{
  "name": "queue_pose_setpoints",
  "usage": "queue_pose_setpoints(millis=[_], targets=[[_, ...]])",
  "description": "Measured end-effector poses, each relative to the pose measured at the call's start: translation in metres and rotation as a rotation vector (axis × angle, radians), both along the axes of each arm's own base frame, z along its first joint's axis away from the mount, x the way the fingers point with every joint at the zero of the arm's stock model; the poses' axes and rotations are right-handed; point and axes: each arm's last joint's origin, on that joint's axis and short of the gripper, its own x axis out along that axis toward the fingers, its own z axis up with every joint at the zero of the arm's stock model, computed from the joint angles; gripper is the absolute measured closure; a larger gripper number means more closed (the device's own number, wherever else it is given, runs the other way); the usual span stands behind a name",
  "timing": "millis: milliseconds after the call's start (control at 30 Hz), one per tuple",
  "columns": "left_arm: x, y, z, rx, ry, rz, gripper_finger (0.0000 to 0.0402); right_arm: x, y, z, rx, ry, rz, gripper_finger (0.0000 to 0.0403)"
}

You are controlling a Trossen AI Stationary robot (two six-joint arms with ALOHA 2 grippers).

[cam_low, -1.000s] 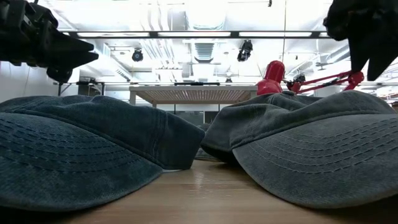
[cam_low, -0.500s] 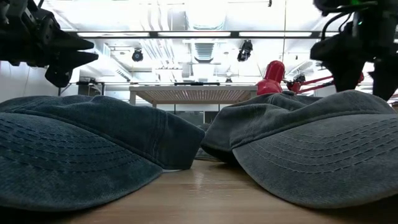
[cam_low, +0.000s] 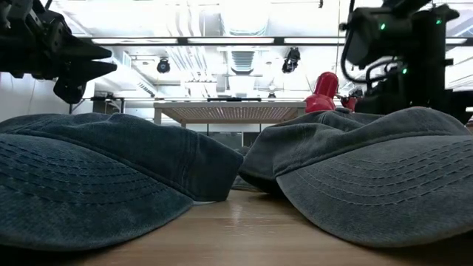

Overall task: Pick & Place hat
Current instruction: Put the top right gray cap on the shelf

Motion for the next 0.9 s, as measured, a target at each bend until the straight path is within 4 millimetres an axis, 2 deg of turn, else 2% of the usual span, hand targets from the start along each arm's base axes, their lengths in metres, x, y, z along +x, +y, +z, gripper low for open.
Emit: queue_pose_setpoints(millis=[133,233,333,500,667,800,900], targets=[[0.000,0.000,0.000,0.000,0.000,0.000,0.0252,0.004,-0.003,-0.010,0.027,0.039,-0.008,0.0079],[0.000,0.000,0.000,0.000,0.000,0.000,0.0252,0.006,-0.002,-0.015,0.034,0.066,-0.010,0.0113],[0.000,0.000,0.000,0.000,0.000,0.000,0.0252,0.007,-0.002,-0.018,0.036,0.079,-0.009,0.0163],[0.000,0.000,0.000,0.000,0.000,0.000,0.0252,0.004,-0.002,-0.014,0.045,0.091,0.026,0.0271],[0.000,0.000,0.000,0.000,0.000,0.000,0.0252,-0.009,-0.004,0.004,0.049,0.088,0.043,0.0377],[0.000,0.000,0.000,-0.017,-0.004,0.000,0.0252,-0.018,-0.005,0.033,0.062,0.002,0.091,0.0388],[0.000,0.000,0.000,-0.036,-0.008,0.000,0.0252,-0.022,-0.005,0.061,0.072,-0.124,0.201,0.0391]])
